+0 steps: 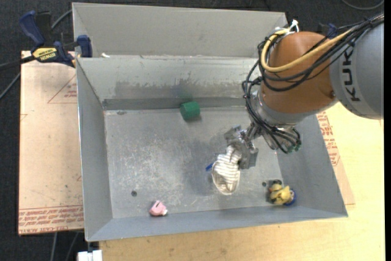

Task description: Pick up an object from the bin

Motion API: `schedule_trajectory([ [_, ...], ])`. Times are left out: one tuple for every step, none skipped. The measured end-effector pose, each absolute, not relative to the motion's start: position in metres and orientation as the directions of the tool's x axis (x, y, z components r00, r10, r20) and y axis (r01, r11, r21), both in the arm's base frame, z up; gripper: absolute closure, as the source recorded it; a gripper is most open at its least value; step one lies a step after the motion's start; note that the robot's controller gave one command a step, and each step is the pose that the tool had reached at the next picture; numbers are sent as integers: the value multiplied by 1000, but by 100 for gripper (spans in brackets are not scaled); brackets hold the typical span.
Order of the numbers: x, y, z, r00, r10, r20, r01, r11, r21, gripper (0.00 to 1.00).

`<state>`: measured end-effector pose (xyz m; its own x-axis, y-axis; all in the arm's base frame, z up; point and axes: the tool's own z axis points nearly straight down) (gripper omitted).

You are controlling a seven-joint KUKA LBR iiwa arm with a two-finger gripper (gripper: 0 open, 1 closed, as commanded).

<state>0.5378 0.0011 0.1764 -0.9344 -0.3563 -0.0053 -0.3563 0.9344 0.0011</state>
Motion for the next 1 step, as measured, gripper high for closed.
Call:
schedule_trajectory([
  [544, 2, 279, -948, -318, -9, -318, 948, 1, 100],
])
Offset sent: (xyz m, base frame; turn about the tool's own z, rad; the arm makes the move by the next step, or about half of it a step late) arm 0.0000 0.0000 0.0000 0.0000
